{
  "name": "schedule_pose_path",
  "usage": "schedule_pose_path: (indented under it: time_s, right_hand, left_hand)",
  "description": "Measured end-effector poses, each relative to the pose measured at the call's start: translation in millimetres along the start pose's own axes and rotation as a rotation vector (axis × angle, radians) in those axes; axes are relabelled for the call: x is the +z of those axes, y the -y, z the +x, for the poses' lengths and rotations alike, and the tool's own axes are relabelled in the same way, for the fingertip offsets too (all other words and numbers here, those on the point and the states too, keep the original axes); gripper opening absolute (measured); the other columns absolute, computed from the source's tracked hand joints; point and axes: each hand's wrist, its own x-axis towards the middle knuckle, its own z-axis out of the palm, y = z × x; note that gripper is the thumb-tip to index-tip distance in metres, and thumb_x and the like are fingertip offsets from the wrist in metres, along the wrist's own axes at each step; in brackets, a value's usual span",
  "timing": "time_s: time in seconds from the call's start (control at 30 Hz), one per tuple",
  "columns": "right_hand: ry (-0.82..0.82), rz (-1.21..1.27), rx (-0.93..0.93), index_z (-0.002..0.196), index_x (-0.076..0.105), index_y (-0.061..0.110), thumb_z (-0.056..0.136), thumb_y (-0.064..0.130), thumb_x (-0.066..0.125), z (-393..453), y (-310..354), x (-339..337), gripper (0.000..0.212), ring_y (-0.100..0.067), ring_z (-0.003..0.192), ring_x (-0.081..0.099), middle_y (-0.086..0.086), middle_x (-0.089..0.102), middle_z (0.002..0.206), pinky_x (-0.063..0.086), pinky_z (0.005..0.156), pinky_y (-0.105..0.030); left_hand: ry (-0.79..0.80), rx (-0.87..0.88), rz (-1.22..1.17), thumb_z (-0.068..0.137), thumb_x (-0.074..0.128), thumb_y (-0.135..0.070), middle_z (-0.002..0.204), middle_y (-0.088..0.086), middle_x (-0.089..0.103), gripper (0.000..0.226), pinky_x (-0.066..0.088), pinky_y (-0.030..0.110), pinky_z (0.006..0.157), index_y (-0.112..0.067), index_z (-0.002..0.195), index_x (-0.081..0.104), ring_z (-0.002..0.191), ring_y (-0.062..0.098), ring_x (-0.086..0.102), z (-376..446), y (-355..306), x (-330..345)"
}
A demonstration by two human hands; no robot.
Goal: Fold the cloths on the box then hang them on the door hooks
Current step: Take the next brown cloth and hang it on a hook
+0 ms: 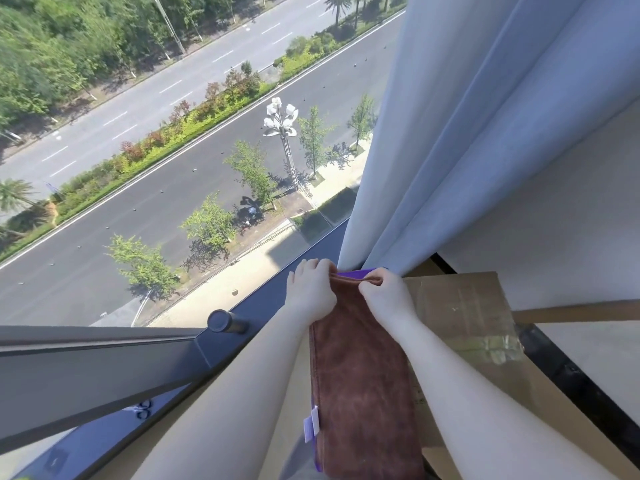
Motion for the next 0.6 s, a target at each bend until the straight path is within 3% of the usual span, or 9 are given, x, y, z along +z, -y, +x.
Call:
schedule_pose_path:
  time_s: [0.1,0.2,0.3,0.4,0.53,0.6]
  right_hand:
    - [-0.016,0.039,-0.03,0.082,0.066,0.025,0.088,0.014,0.057,-15.7,8.2,-1.5,0.015,-0.023,0.095,0.064,-0.001,0.072,0.095,0.044,0.075,-0.029]
    - [-0.022,0.046,-0.048,0.085,0.068,0.021,0.089,0.014,0.056,-31.4,15.9,-7.7,0.015,-0.022,0.095,0.063,0.0,0.071,0.093,0.045,0.076,-0.03]
    - [-0.042,0.065,-0.062,0.089,0.07,0.016,0.091,0.012,0.056,-44.3,17.5,-17.3,0.015,-0.019,0.089,0.061,0.0,0.069,0.09,0.045,0.07,-0.026]
    - [-0.069,0.123,-0.046,0.094,0.07,0.013,0.092,0.011,0.056,-54.9,15.6,-25.4,0.015,-0.016,0.086,0.057,0.003,0.066,0.087,0.042,0.064,-0.019]
    - [-0.044,0.173,-0.045,0.101,0.07,0.014,0.094,0.013,0.056,-68.1,11.2,-30.7,0.016,-0.013,0.087,0.058,0.001,0.067,0.095,0.044,0.066,-0.021]
    - [-0.034,0.203,-0.049,0.1,0.07,0.015,0.094,0.014,0.055,-74.0,6.4,-35.7,0.016,-0.016,0.093,0.06,-0.001,0.068,0.097,0.05,0.074,-0.027]
  left_hand:
    - [0.017,-0.052,-0.095,0.081,0.054,-0.007,0.141,0.003,0.051,0.06,0.038,0.048,0.111,-0.028,0.137,0.05,0.133,0.028,0.044,-7.7,4.2,-4.5]
    - [0.037,-0.106,-0.182,0.076,0.051,-0.008,0.12,0.007,0.059,0.04,0.053,0.047,0.093,-0.034,0.106,0.061,0.111,0.032,0.058,-18.0,7.3,-11.5]
    - [0.043,-0.129,-0.274,0.074,0.051,-0.003,0.096,0.004,0.063,0.03,0.052,0.035,0.074,-0.032,0.082,0.059,0.092,0.028,0.06,-34.3,6.9,-19.4]
    - [0.082,-0.142,-0.344,0.075,0.056,-0.002,0.085,0.004,0.067,0.025,0.044,0.031,0.068,-0.024,0.083,0.065,0.081,0.023,0.059,-50.8,7.4,-26.1]
    - [0.049,-0.171,-0.455,0.079,0.064,-0.007,0.08,0.001,0.068,0.018,0.041,0.028,0.061,-0.02,0.087,0.072,0.071,0.016,0.057,-74.0,7.4,-28.3]
    - [0.049,-0.167,-0.514,0.078,0.068,-0.013,0.083,0.002,0.07,0.014,0.043,0.03,0.066,-0.019,0.089,0.074,0.076,0.017,0.06,-86.1,6.8,-26.9]
